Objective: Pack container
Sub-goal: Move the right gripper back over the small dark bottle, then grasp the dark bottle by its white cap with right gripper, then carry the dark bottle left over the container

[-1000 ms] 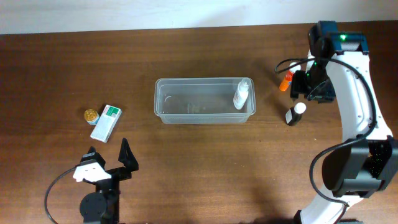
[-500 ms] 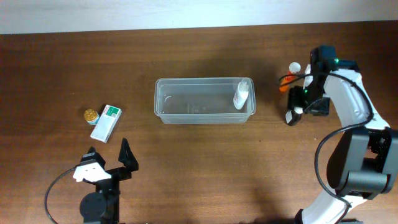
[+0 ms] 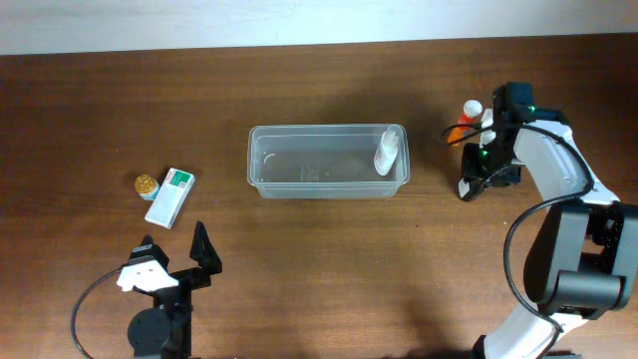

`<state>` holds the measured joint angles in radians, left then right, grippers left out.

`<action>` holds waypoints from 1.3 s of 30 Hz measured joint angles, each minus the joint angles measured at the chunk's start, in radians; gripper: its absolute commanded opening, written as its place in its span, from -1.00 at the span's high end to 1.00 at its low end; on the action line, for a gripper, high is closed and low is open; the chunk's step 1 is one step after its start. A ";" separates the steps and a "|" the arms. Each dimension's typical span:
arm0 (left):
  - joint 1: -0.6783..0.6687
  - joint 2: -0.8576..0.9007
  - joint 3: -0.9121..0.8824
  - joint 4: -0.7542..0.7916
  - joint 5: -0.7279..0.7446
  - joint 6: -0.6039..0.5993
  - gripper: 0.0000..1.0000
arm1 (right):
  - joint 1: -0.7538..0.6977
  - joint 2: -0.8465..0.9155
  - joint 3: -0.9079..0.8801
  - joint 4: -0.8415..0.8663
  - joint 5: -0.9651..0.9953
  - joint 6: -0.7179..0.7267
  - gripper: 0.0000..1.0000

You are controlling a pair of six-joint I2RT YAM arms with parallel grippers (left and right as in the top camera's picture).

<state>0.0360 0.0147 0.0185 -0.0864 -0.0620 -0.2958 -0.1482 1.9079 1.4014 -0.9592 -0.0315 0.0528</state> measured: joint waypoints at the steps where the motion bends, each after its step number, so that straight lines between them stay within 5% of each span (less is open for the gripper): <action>1: 0.000 0.000 0.000 0.000 0.000 0.000 -0.99 | 0.000 0.000 0.000 0.000 -0.001 -0.001 0.57; 17: 0.000 0.000 0.000 0.000 0.000 0.000 -0.99 | 0.000 -0.032 0.011 -0.082 -0.012 0.000 0.67; 28: 0.000 0.000 0.000 0.000 0.000 0.000 -0.99 | 0.013 -0.274 0.185 -0.228 -0.099 0.000 0.66; 39: 0.000 0.000 0.000 0.000 0.000 0.000 -0.99 | 0.267 -0.379 0.193 -0.230 -0.151 0.038 0.66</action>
<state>0.0360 0.0147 0.0185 -0.0864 -0.0620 -0.2958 0.1188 1.5288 1.5944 -1.1892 -0.1825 0.0906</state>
